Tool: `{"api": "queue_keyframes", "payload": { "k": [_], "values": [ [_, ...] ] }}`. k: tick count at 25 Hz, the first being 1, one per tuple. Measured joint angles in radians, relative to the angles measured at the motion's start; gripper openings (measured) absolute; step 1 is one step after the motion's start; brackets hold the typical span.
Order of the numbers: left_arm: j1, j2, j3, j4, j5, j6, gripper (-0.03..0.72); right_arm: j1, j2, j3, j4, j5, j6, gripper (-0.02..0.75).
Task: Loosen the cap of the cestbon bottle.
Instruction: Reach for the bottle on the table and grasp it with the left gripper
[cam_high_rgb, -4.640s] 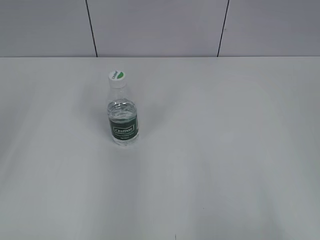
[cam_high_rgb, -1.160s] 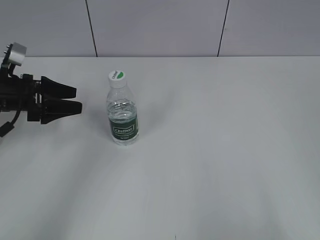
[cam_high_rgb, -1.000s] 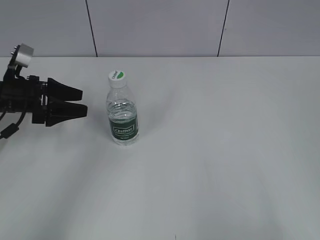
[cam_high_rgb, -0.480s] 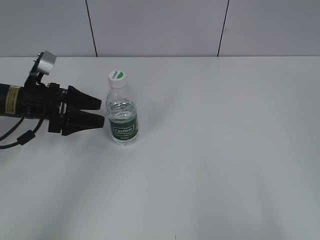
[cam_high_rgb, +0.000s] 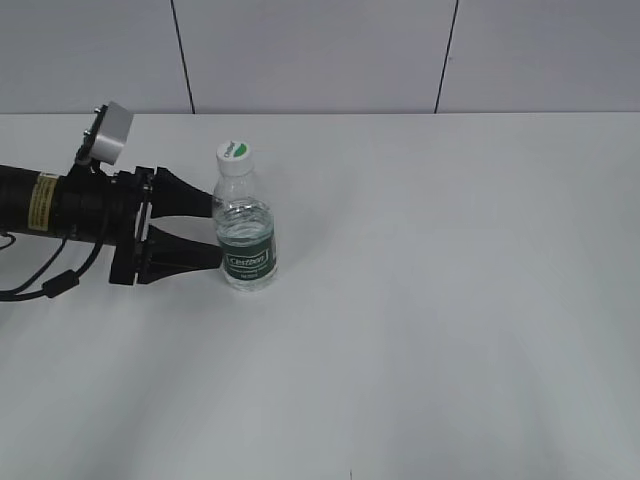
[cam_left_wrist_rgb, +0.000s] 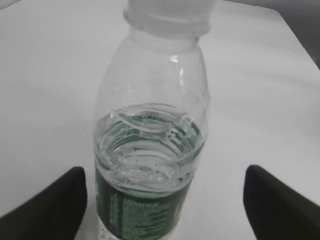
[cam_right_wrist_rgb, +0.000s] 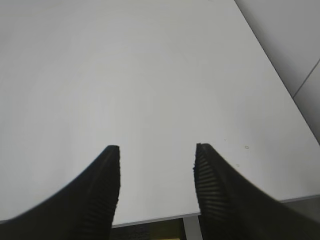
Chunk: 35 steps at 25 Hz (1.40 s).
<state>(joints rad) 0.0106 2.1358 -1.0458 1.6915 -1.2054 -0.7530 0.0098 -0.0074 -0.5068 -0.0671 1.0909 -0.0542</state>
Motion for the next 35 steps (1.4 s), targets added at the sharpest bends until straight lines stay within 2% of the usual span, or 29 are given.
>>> {"api": "queue_keyframes", "payload": {
  "k": [11,16,28,35],
  "values": [
    [0.0,0.09,-0.002,-0.085,-0.003,0.11,0.582,0.0,0.0,0.0,0.0,0.0,0.0,0.372],
    [-0.007,0.127,-0.047,-0.107,-0.005,0.125,0.582,0.0,0.0,0.0,0.0,0.0,0.0,0.372],
    [-0.126,0.192,-0.084,-0.171,-0.003,0.15,0.582,0.0,0.0,0.0,0.0,0.0,0.001,0.372],
    [-0.14,0.196,-0.117,-0.184,-0.003,0.154,0.582,0.0,0.0,0.0,0.0,0.0,0.001,0.372]
  ]
}}
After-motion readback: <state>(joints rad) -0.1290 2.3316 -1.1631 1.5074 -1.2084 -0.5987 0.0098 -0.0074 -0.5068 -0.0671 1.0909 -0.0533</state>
